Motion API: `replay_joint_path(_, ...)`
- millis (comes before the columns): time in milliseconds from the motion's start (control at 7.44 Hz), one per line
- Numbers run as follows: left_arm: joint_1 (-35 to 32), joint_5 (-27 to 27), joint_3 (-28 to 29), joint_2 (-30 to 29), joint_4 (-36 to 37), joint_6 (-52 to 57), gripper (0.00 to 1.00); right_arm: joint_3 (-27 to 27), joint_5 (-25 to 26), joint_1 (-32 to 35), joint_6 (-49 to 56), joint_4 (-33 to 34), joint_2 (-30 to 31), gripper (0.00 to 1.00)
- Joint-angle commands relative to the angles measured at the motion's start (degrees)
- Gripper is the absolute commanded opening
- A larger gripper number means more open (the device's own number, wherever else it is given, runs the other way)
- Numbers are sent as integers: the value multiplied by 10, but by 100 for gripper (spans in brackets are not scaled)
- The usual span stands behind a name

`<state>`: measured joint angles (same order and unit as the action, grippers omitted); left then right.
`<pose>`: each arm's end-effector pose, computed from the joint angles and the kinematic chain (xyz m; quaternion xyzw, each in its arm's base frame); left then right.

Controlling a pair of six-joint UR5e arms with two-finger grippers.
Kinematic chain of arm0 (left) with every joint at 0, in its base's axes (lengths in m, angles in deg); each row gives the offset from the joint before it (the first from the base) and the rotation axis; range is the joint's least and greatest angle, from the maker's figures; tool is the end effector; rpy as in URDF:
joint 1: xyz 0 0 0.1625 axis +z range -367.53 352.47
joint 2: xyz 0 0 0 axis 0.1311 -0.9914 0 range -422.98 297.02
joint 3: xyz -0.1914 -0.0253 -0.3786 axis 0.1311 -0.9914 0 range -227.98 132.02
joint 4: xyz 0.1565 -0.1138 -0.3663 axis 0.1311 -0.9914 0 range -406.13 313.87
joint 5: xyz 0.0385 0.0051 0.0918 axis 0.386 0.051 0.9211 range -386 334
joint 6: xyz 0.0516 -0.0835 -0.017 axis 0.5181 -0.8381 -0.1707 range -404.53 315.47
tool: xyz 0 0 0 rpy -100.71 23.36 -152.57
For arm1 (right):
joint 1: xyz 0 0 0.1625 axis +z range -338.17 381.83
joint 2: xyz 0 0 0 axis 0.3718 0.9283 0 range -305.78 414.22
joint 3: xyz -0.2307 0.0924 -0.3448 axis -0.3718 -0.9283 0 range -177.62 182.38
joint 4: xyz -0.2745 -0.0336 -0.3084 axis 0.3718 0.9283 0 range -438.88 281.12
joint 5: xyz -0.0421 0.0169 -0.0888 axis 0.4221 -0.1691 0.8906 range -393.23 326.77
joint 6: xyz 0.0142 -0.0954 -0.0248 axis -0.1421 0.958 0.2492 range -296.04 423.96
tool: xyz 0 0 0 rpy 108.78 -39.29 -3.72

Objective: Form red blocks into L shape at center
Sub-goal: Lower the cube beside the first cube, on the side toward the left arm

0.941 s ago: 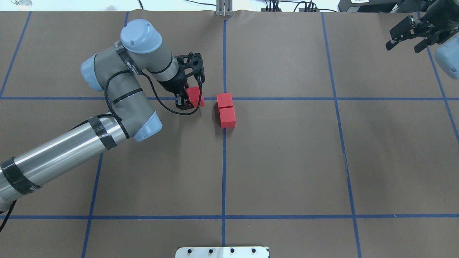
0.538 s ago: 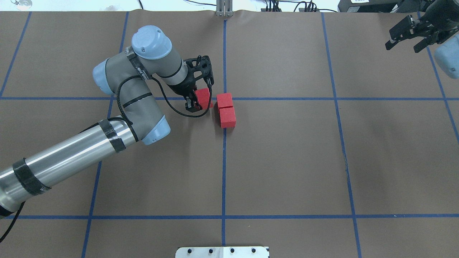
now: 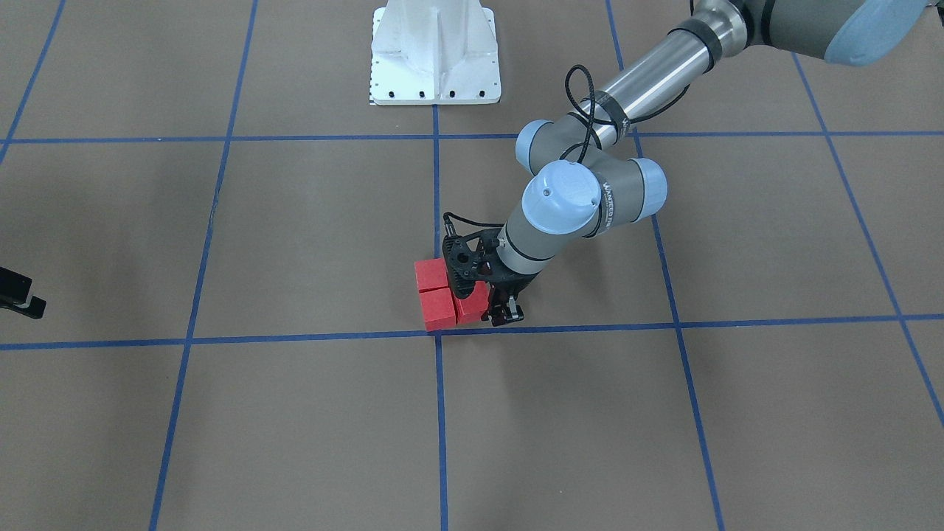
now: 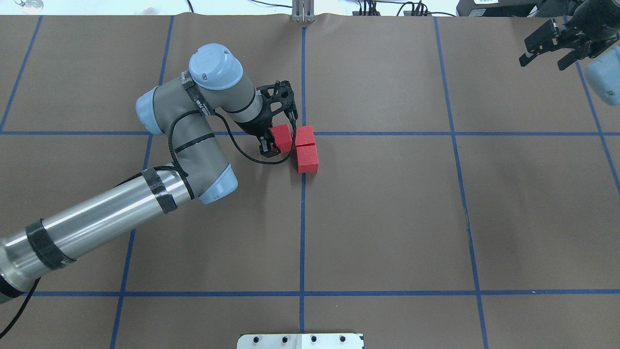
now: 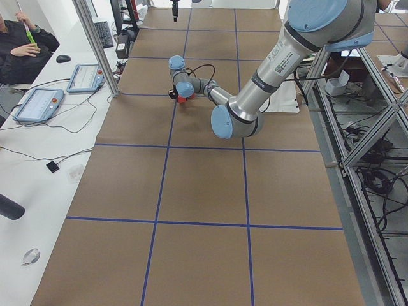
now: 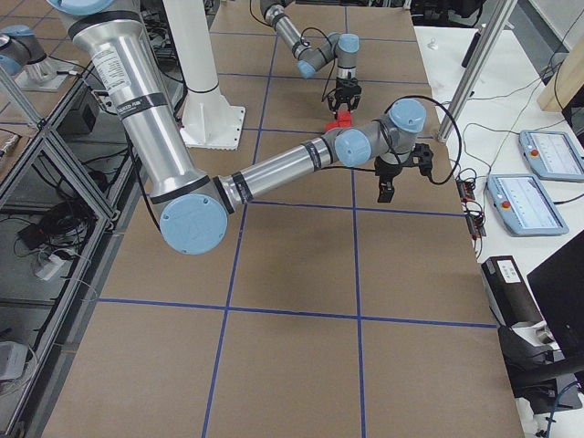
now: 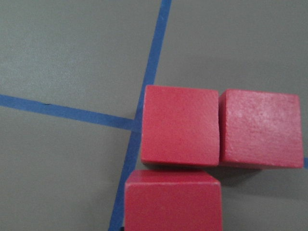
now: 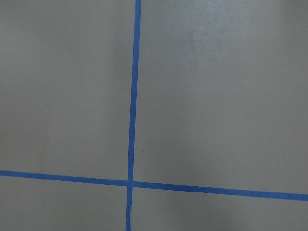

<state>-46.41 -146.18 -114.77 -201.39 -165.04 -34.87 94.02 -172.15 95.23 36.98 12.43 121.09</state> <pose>0.5712 -0.5675 0.2472 0.3287 0.3724 0.5371 0.6818 -0.1272 -0.6305 0.4094 0.0212 -0.4451 -0.0032 0.8952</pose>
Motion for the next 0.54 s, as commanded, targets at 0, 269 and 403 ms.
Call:
replay_joint_path(0, 1, 2, 3, 0, -1, 1, 0, -1, 0, -2, 0, 0, -1, 99)
replay_joint_path(269, 0, 2, 3, 0, -2, 2, 2, -1, 0, -4, -2, 0, -2, 99)
replay_joint_path(403, 0, 2, 3, -1, -2, 2, 5, -1, 0, -3, -3, 0, -2, 99)
